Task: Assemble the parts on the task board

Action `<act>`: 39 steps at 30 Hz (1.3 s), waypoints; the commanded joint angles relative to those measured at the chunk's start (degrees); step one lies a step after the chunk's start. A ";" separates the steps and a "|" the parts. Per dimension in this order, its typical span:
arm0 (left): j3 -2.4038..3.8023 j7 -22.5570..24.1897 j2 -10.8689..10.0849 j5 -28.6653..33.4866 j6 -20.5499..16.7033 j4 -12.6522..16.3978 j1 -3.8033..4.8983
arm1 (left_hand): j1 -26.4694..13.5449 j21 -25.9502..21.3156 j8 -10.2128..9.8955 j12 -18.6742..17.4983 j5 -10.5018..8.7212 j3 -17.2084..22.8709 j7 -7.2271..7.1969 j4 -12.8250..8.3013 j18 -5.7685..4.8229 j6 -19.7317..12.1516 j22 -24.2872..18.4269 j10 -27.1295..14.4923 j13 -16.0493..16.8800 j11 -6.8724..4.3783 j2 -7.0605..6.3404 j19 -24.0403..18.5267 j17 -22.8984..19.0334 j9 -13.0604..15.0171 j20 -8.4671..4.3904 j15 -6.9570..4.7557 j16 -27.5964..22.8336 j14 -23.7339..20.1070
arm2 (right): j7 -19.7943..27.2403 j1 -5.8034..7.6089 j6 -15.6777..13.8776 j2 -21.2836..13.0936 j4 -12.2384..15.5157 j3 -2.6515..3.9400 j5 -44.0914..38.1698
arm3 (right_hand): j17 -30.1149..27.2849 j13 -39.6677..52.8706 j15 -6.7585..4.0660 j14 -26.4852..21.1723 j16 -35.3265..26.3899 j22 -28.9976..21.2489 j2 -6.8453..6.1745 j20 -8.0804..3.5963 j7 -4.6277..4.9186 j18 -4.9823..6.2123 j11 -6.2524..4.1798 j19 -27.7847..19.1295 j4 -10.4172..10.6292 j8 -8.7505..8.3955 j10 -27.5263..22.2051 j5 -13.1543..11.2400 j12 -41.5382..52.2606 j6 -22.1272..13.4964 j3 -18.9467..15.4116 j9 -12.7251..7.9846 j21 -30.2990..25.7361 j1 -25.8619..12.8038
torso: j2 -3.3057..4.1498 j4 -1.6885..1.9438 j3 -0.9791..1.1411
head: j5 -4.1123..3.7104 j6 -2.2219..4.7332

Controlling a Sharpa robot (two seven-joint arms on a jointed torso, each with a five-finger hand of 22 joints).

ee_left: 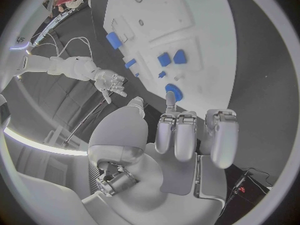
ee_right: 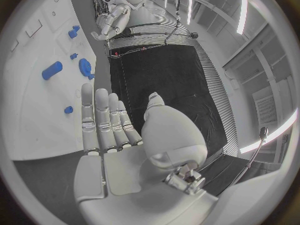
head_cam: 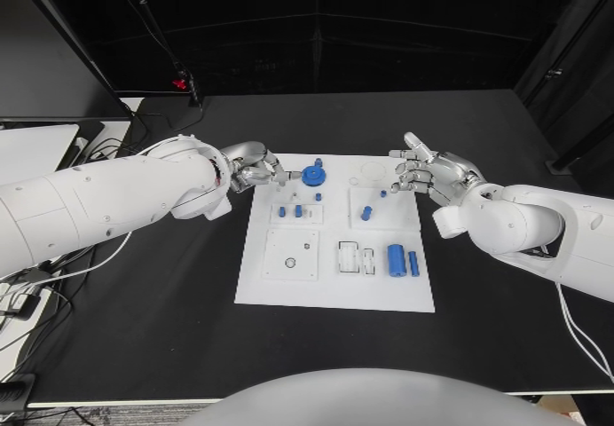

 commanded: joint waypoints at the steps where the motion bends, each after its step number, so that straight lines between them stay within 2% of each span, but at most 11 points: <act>1: 0.05 14.96 -0.47 8.22 -13.10 0.61 0.12 | 1.93 -0.41 -1.22 -9.91 -0.18 -0.63 0.85 0.07 0.30 -1.32 14.19 -6.25 6.17 0.84 0.38 3.63 15.10 -3.29 0.85 0.89 0.05 6.04 | 0.82 0.07 0.48 -0.02 0.04 0.03 0.05 | -0.05 -0.05 0.16 -0.38 0.19 -0.07 0.53 0.29 1.87 0.55 0.03 -0.28 -0.04 0.20 -0.22 0.24 0.17 -0.42 -0.41 -0.10 -0.23 0.05 | 0.04 0.07 -0.01 | -0.09 0.07; 4: 0.05 19.47 -0.75 11.32 -16.37 0.77 0.11 | 4.70 -1.62 -1.64 -35.83 -0.09 -1.25 1.55 0.06 0.72 -2.09 13.63 -31.41 -13.62 1.59 0.52 2.06 15.10 -6.79 1.59 1.51 0.05 6.04 | 0.92 0.07 0.51 -0.05 0.02 0.03 0.05 | -0.05 -0.05 0.16 -0.38 0.19 -0.07 0.53 0.29 1.87 0.55 0.03 -0.28 -0.04 0.20 -0.22 0.24 0.17 -0.42 -0.41 -0.10 -0.23 0.05 | 0.05 0.04 -0.03 | -0.06 0.14; 5: 0.05 21.15 -0.74 12.39 -17.45 0.70 0.11 | 6.60 -2.31 -1.97 -41.43 0.85 -1.24 1.92 -0.03 0.94 -2.66 13.32 -35.26 -17.91 2.04 0.40 1.17 15.10 -8.20 1.88 1.97 0.05 6.04 | 0.97 0.07 0.54 -0.07 0.02 0.03 0.05 | -0.05 -0.05 0.16 -0.38 0.19 -0.07 0.53 0.29 1.87 0.55 0.03 -0.28 -0.04 0.20 -0.22 0.24 0.17 -0.42 -0.41 -0.10 -0.23 0.05 | 0.06 0.05 -0.04 | -0.12 0.17; 9: 0.04 23.44 -0.19 13.52 -18.27 0.13 0.07 | 12.15 -3.77 -3.45 -53.74 2.23 -1.52 3.41 -0.07 1.40 -3.68 12.68 -40.58 -30.04 3.75 -1.02 -0.69 15.10 -12.91 3.12 3.42 0.05 6.04 | 1.06 0.06 0.60 -0.09 0.03 0.03 0.05 | -0.07 -0.08 0.16 -0.39 0.22 -0.07 0.54 0.29 1.89 0.55 0.03 -0.28 -0.05 0.23 -0.23 0.24 0.20 -0.42 -0.41 -0.10 -0.22 0.05 | 0.07 -0.02 -0.04 | 0.00 0.31; 11: 0.04 24.73 0.32 12.46 -18.79 -0.28 -0.05 | 15.43 -3.92 -4.77 -57.14 3.49 -1.17 4.14 -0.43 1.44 -4.75 12.62 -43.07 -33.57 4.58 -2.19 -0.88 15.10 -14.85 3.62 4.05 0.05 6.04 | 1.13 0.06 0.65 -0.08 0.05 0.03 0.05 | -0.07 -0.08 0.16 -0.39 0.22 -0.07 0.54 0.29 1.89 0.55 0.03 -0.28 -0.05 0.23 -0.23 0.24 0.20 -0.42 -0.41 -0.10 -0.22 0.05 | 0.08 -0.07 -0.02 | 0.06 0.43; 16: 0.04 26.01 1.62 2.86 -19.59 -1.60 -0.46 | 21.68 -0.57 -7.59 -61.94 5.66 -0.17 5.11 -0.22 0.36 -4.79 14.12 -45.04 -41.18 5.70 -4.60 3.31 15.10 -19.81 4.72 5.00 0.05 6.04 | 1.37 0.06 0.68 -0.05 0.10 0.03 0.05 | -0.07 -0.08 0.16 -0.39 0.22 -0.07 0.54 0.29 1.89 0.55 0.03 -0.28 -0.05 0.23 -0.23 0.24 0.20 -0.42 -0.41 -0.10 -0.22 0.05 | 0.06 -0.05 0.00 | 0.08 0.58; 19: 0.04 26.12 2.83 -5.90 -19.99 -3.00 -0.71 | 24.46 1.12 -9.61 -64.46 3.70 1.78 5.34 0.63 -0.22 -3.25 14.90 -44.30 -47.19 5.68 -6.71 5.50 15.10 -23.84 5.06 5.36 0.05 6.04 | 1.94 0.06 0.75 -0.01 0.19 0.03 0.05 | -0.08 -0.08 0.16 -0.40 0.22 -0.07 0.54 0.29 1.89 0.55 0.03 -0.28 -0.05 0.23 -0.23 0.24 0.20 -0.42 -0.41 -0.10 -0.22 0.05 | 0.09 -0.07 -0.01 | 0.03 0.83; 23: 0.04 25.94 4.32 -13.94 -19.90 -4.72 -1.15 | 26.06 1.51 -11.56 -66.26 1.02 5.01 5.12 0.36 -0.37 -1.03 15.09 -43.31 -52.64 5.65 -8.13 6.02 15.10 -27.78 4.96 5.14 0.05 6.04 | 2.91 0.06 1.04 0.03 0.28 0.03 0.05 | -0.11 -0.12 0.16 -0.40 0.26 -0.08 0.55 0.29 1.91 0.55 0.04 -0.28 -0.06 0.27 -0.25 0.22 0.24 -0.42 -0.42 -0.10 -0.21 0.05 | 0.10 -0.13 -0.02 | 0.05 0.94; 26: 0.04 25.89 5.40 -19.02 -19.96 -5.95 -1.72 | 27.21 1.51 -12.68 -66.97 -1.08 6.44 4.75 0.14 -0.37 0.20 15.09 -42.65 -55.45 5.49 -8.78 6.02 15.10 -29.96 4.85 5.01 0.05 6.04 | 3.87 0.06 1.25 0.11 0.33 0.03 0.05 | -0.15 -0.17 0.17 -0.41 0.31 -0.09 0.56 0.30 1.92 0.56 0.04 -0.28 -0.04 0.33 -0.28 0.13 0.30 -0.44 -0.45 -0.10 -0.20 0.02 | 0.10 -0.08 -0.05 | -0.15 0.85; 32: 0.05 25.75 7.49 -28.42 -20.26 -8.49 -3.21 | 29.18 1.51 -14.43 -67.38 -8.48 9.14 3.72 0.02 -0.37 2.44 15.09 -39.84 -59.63 4.87 -8.99 6.02 15.10 -33.32 4.31 4.24 0.05 6.04 | 6.49 0.06 1.06 0.36 0.42 0.03 0.03 | -0.79 -0.61 0.34 -1.13 0.14 -0.29 0.81 0.42 2.09 0.51 0.18 -0.65 0.05 0.67 -0.72 -0.23 0.62 -0.65 -0.60 -0.15 -0.40 -0.29 | 0.10 -0.06 -0.04 | -0.27 0.95; 39: 0.06 26.13 9.37 -32.20 -21.50 -10.96 -4.82 | 30.79 1.51 -16.01 -68.11 -10.87 10.43 2.53 -0.07 -0.37 5.09 15.09 -37.66 -63.29 4.43 -9.12 6.02 15.10 -35.89 3.84 3.85 0.05 6.04 | 9.30 0.06 0.30 0.66 0.37 0.03 -0.03 | -10.10 -6.37 3.02 -10.99 -7.88 -4.61 1.32 2.54 2.95 0.09 2.72 -5.11 0.02 2.59 -4.89 0.12 -1.41 -1.51 -1.11 -0.49 -5.77 0.28 | 0.06 0.02 -0.03 | -0.04 1.07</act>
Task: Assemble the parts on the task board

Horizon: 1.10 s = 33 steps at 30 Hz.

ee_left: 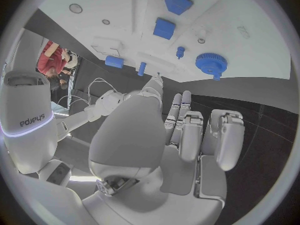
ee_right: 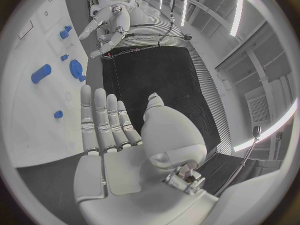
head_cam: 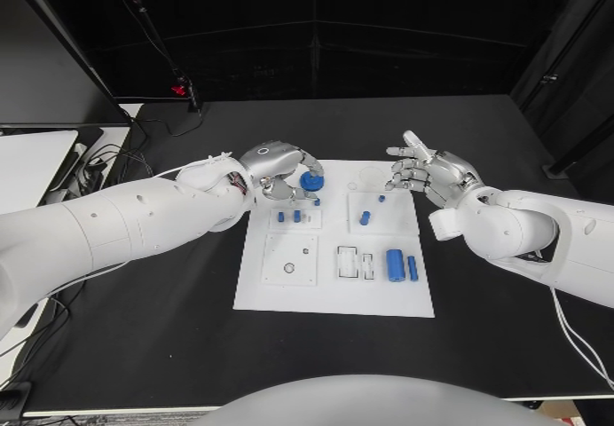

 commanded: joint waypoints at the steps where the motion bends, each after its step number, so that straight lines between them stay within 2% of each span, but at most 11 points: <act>1: 0.05 1.16 0.75 -5.97 -1.82 -1.09 -0.37 | 0.71 0.17 -0.55 -0.43 -0.63 0.57 0.01 0.03 -0.37 0.85 15.09 0.60 -0.98 -0.17 -0.05 5.98 15.06 -0.62 -0.49 -0.45 0.05 6.12 | 4.39 0.08 -0.10 0.18 0.14 0.03 -0.04 | -3.58 -2.92 1.26 -3.88 -3.27 -2.01 0.58 0.88 2.95 -0.02 1.15 -1.79 0.00 0.71 -2.01 0.37 -2.14 -0.48 -0.33 -0.11 -2.50 0.36 | -0.03 0.12 -0.01 | 0.15 0.07; 4: 0.05 0.91 1.41 -6.40 -1.84 -2.02 -0.76 | 1.31 0.17 -1.16 -0.79 -1.55 1.07 0.07 0.00 -0.37 1.51 15.09 0.89 -2.08 -0.19 0.13 5.98 15.06 -1.38 -0.57 -0.50 0.05 6.12 | 5.63 0.08 -0.26 0.36 0.18 0.04 -0.05 | -8.39 -7.48 3.00 -8.57 -7.44 -5.31 0.66 2.03 3.83 -0.55 2.79 -4.95 0.01 1.33 -4.39 0.76 -5.81 -0.56 -0.49 -0.21 -6.73 0.66 | -0.03 0.02 -0.01 | 0.26 0.12; 7: 0.05 0.09 2.01 -6.88 -1.41 -2.77 -1.00 | 2.18 0.17 -1.88 -1.20 -2.74 1.76 0.08 -0.06 -0.37 2.05 15.09 1.00 -3.27 -0.26 0.33 5.98 15.06 -2.21 -0.66 -0.61 0.05 6.12 | 6.69 0.07 -0.29 0.48 0.25 0.04 -0.07 | -12.86 -11.90 4.20 -11.54 -10.01 -8.87 0.91 2.63 4.78 -1.12 3.81 -7.62 0.04 1.86 -6.21 1.13 -8.88 -0.74 -0.68 -0.30 -10.98 0.61 | -0.03 0.10 -0.04 | 0.24 0.19; 10: 0.05 -1.10 2.41 -7.10 -0.98 -3.18 -1.14 | 3.49 0.17 -2.53 -1.40 -3.36 2.67 0.20 -0.23 -0.37 2.29 15.09 1.25 -4.18 -0.24 0.73 5.98 15.06 -2.90 -0.73 -0.66 0.05 6.12 | 7.15 0.07 -0.23 0.58 0.26 0.04 -0.07 | -15.52 -14.58 4.83 -13.49 -11.22 -11.03 1.44 2.73 5.40 -1.67 4.31 -9.25 0.12 2.21 -7.20 1.52 -10.65 -0.82 -0.77 -0.32 -13.52 0.22 | -0.03 0.04 -0.04 | 0.36 0.21; 13: 0.05 -1.99 2.92 -7.25 -0.85 -3.66 -1.33 | 4.78 0.17 -3.07 -1.55 -5.23 3.62 0.32 -0.21 -0.37 2.75 15.09 1.73 -5.11 -0.21 1.38 5.98 15.06 -3.55 -0.73 -0.62 0.05 6.12 | 7.45 0.07 -0.13 0.69 0.27 0.04 -0.07 | -17.82 -16.80 5.17 -14.59 -11.78 -12.71 1.74 2.72 6.06 -2.03 4.50 -10.01 0.15 2.52 -7.44 1.71 -11.78 -0.96 -0.87 -0.32 -15.23 0.06 | -0.01 0.03 -0.03 | 0.38 0.25; 16: 0.06 -2.79 3.42 -7.73 -0.63 -4.18 -1.51 | 5.60 0.17 -3.30 -1.58 -5.74 4.19 0.29 -0.24 -0.37 3.12 15.09 2.16 -5.63 -0.25 1.76 5.98 15.06 -3.90 -0.75 -0.65 0.05 6.12 | 7.66 0.07 -0.07 0.81 0.25 0.04 -0.08 | -19.27 -18.15 5.39 -15.27 -11.97 -13.71 1.82 2.72 6.32 -2.27 4.60 -10.38 0.17 2.72 -7.51 1.77 -12.30 -1.11 -0.96 -0.33 -16.19 0.02 | -0.02 0.06 -0.01 | 0.38 0.31; 18: 0.06 -3.46 3.90 -8.74 -0.15 -4.68 -1.61 | 6.03 0.17 -3.48 -1.65 -5.84 4.53 0.25 -0.23 -0.37 3.32 15.09 2.39 -6.00 -0.26 1.93 5.98 15.06 -4.12 -0.76 -0.68 0.05 6.12 | 7.77 0.07 -0.05 0.89 0.24 0.04 -0.08 | -20.21 -19.00 5.38 -15.56 -11.92 -14.34 1.87 2.68 7.20 -2.33 4.45 -10.45 0.17 2.96 -7.39 1.81 -12.49 -1.02 -1.01 -0.31 -16.73 0.02 | -0.03 0.05 0.00 | 0.40 0.27; 24: 0.06 -4.33 4.88 -12.00 0.07 -5.54 -1.73 | 7.67 0.17 -3.68 -2.15 -5.99 5.69 0.02 -0.09 -0.37 5.02 15.09 3.12 -7.49 -0.76 2.08 5.98 15.06 -4.81 -1.22 -1.40 0.05 6.12 | 7.77 0.07 0.05 0.99 0.31 0.04 -0.08 | -20.69 -19.43 5.40 -15.71 -11.86 -14.65 1.91 2.66 7.32 -2.35 4.45 -10.43 0.18 3.06 -7.32 1.83 -12.53 -1.01 -1.03 -0.31 -16.97 0.00 | -0.03 -0.03 -0.01 | 0.52 0.12; 28: 0.06 -4.26 5.20 -13.39 0.98 -5.81 -1.75 | 7.77 0.17 -3.51 -2.38 -6.05 5.89 -0.12 0.02 -0.37 6.46 15.09 3.67 -8.19 -1.05 1.72 5.98 15.06 -5.01 -1.63 -1.90 0.05 6.12 | 7.71 0.07 0.00 0.98 0.27 0.04 -0.08 | -20.80 -19.53 5.40 -15.73 -11.83 -14.72 1.94 2.66 7.33 -2.36 4.46 -10.41 0.19 3.08 -7.29 1.84 -12.54 -1.01 -1.03 -0.31 -17.02 -0.01 | -0.02 0.01 -0.02 | 0.33 0.02; 33: 0.06 -4.35 5.50 -18.73 1.56 -6.06 -1.79 | 7.54 0.17 -3.74 -2.85 -6.10 5.90 -0.63 0.06 -0.37 6.92 15.09 3.25 -8.62 -1.54 1.46 5.98 15.06 -5.29 -2.04 -2.53 0.05 6.12 | 7.68 0.07 0.00 0.92 0.28 0.04 -0.08 | -20.88 -19.61 5.40 -15.73 -11.80 -14.77 1.95 2.66 7.32 -2.36 4.46 -10.40 0.19 3.10 -7.27 1.85 -12.54 -1.02 -1.04 -0.31 -17.05 -0.01 | -0.04 0.13 0.01 | 0.18 -0.07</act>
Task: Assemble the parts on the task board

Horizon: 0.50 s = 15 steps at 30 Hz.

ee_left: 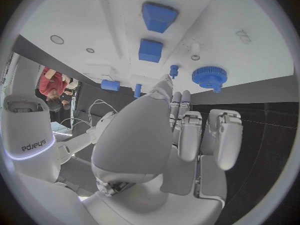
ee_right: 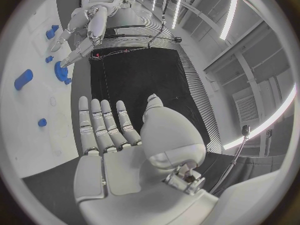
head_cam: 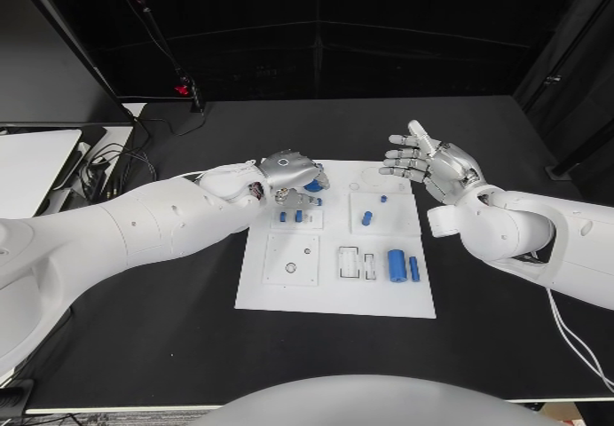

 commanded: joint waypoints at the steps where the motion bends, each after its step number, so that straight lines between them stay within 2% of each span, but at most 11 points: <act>1: 0.05 -0.79 0.29 -6.77 1.33 -0.23 0.05 | 0.09 0.18 -0.29 -0.26 -0.40 0.32 -0.11 0.14 -0.38 0.48 15.09 0.11 -0.09 -0.50 -0.53 5.97 15.07 -0.10 -0.44 -0.45 0.05 5.99 | 0.92 0.08 0.19 -0.03 0.17 0.03 -0.06 | -0.07 -0.07 0.13 -0.44 -0.13 -0.10 0.58 -0.10 7.49 -0.56 -0.10 -0.22 0.10 0.29 -0.06 0.32 -0.39 -0.44 -0.32 -0.03 -0.28 -0.18 | -0.03 0.09 0.03 | -0.17 -0.15; 8: 0.05 -0.24 0.76 -9.38 2.65 -0.72 0.04 | -0.05 0.18 -0.29 -0.24 -0.44 0.39 -0.37 0.17 -0.38 0.88 15.09 0.40 -0.12 -0.74 -0.48 5.97 15.07 -0.18 -0.64 -0.70 0.05 5.99 | 0.83 0.08 0.21 -0.02 0.17 0.03 -0.06 | -0.15 -0.14 0.13 -0.44 -0.10 -0.15 0.61 -0.10 7.48 -0.57 -0.09 -0.21 0.10 0.31 -0.04 0.33 -0.40 -0.44 -0.31 -0.03 -0.32 -0.18 | -0.02 0.01 0.01 | -0.17 -0.29; 15: 0.06 -0.29 1.32 -9.83 2.27 -1.40 0.03 | 0.08 0.18 -0.54 -0.42 -0.41 0.87 -0.53 0.14 -0.38 1.12 15.09 0.60 -0.19 -0.93 -0.06 5.97 15.07 -0.42 -0.92 -0.94 0.05 5.99 | 0.39 0.08 0.36 -0.03 0.14 0.03 0.27 | -0.23 -0.22 0.14 -0.45 -0.07 -0.20 0.63 -0.10 7.47 -0.57 -0.08 -0.20 0.10 0.32 -0.03 0.36 -0.40 -0.45 -0.31 -0.04 -0.35 -0.18 | -0.03 0.03 0.02 | -0.26 -0.32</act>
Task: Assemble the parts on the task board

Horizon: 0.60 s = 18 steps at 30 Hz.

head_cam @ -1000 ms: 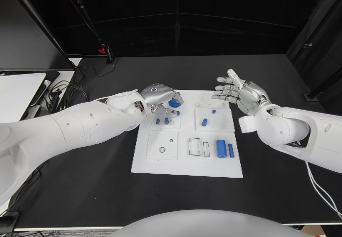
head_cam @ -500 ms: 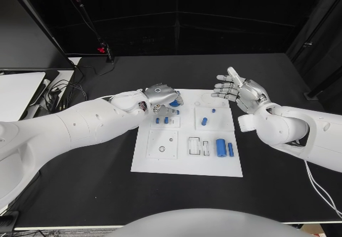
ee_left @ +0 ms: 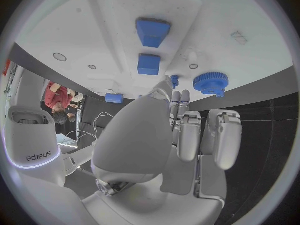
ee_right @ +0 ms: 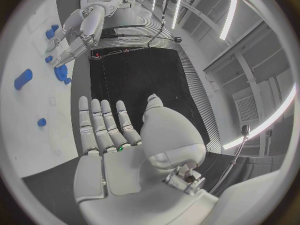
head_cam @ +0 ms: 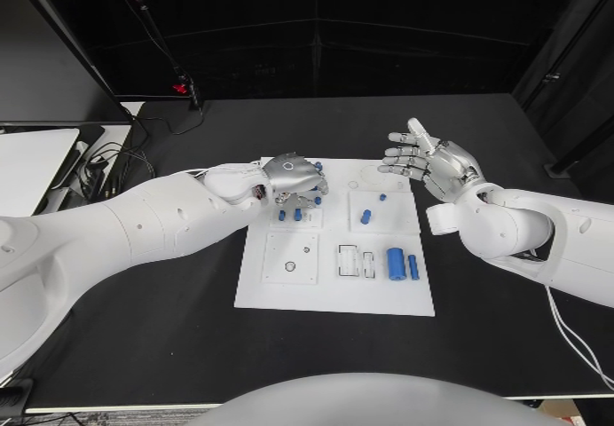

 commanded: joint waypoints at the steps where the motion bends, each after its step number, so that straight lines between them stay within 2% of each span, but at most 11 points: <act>1: 0.04 -0.09 0.25 -2.02 0.31 -0.29 0.07 | 0.28 0.18 -0.63 -0.59 -0.14 0.91 0.01 -0.04 -0.38 0.19 15.09 -0.10 -0.13 -0.23 0.28 5.98 15.08 -0.31 -0.62 -0.55 0.05 6.00 | 0.25 0.08 0.42 0.03 0.16 0.03 0.29 | -0.09 -0.13 0.14 -0.45 -0.06 -0.11 0.41 -0.10 7.46 -0.58 -0.08 -0.19 0.10 0.33 -0.02 0.37 -0.40 -0.46 -0.31 -0.04 -0.36 0.07 | 0.01 0.01 -0.01 | -0.07 0.01; 4: 0.04 -0.46 0.33 -2.06 -0.21 -0.54 0.07 | 0.86 0.18 -0.94 -0.93 0.04 1.79 0.03 -0.13 -0.38 0.20 15.09 -0.18 -0.16 -0.21 0.78 5.98 15.08 -0.57 -0.76 -0.54 0.05 6.00 | 0.12 0.08 0.58 0.14 0.16 0.03 0.37 | -0.20 -0.24 0.15 -0.49 -0.03 -0.18 0.44 -0.10 7.47 -0.59 -0.08 -0.17 0.08 0.35 -0.03 0.42 -0.41 -0.46 -0.29 -0.04 -0.39 0.08 | 0.05 -0.08 -0.06 | -0.07 -0.07; 9: 0.04 -1.16 0.58 -2.09 -0.30 -1.11 0.08 | 1.29 0.18 -1.17 -1.21 0.22 2.43 0.07 -0.19 -0.38 0.22 15.09 -0.26 -0.17 -0.17 0.95 5.98 15.08 -0.78 -0.82 -0.50 0.05 6.00 | -0.13 0.08 0.69 0.13 0.21 0.03 0.42 | -0.34 -0.37 0.16 -0.56 -0.01 -0.25 0.47 -0.10 7.46 -0.61 -0.07 -0.15 0.07 0.36 -0.05 0.47 -0.44 -0.48 -0.28 -0.05 -0.44 0.11 | 0.00 -0.01 0.03 | -0.24 -0.17; 18: 0.05 -1.70 1.20 -2.09 1.05 -1.81 0.08 | 1.73 0.18 -1.19 -1.40 0.26 3.24 -0.14 -0.17 -0.38 0.78 15.09 0.06 -0.14 -0.33 1.11 5.98 15.08 -0.92 -0.86 -0.47 0.05 6.00 | -0.45 0.08 0.75 0.11 0.26 0.03 0.44 | -0.47 -0.48 0.18 -0.64 0.02 -0.32 0.48 -0.10 7.45 -0.62 -0.06 -0.14 0.06 0.38 -0.06 0.51 -0.45 -0.50 -0.27 -0.05 -0.49 0.13 | 0.03 0.02 0.03 | -0.32 -0.24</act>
